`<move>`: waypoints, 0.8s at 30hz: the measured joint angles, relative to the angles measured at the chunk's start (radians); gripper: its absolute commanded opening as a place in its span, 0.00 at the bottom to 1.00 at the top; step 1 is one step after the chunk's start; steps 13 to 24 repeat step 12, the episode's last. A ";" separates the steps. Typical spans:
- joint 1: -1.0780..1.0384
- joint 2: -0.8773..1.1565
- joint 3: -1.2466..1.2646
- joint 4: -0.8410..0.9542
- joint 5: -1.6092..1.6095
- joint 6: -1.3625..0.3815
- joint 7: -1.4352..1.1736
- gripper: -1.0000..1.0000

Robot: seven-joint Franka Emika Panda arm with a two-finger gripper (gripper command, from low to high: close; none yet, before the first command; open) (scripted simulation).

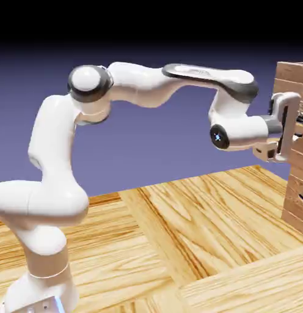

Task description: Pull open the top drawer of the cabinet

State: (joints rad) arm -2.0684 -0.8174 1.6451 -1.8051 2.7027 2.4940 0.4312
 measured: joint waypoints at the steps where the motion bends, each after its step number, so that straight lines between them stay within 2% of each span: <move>1: 0.034 -0.012 -0.034 -0.031 -0.002 -0.016 0.014 0.00; 9: 0.318 0.033 -0.256 -0.314 -0.029 -0.090 -0.042 0.00; 10: 0.331 0.032 -0.267 -0.326 -0.030 -0.093 -0.043 1.00; 24: 0.331 0.032 -0.267 -0.326 -0.030 -0.093 -0.043 1.00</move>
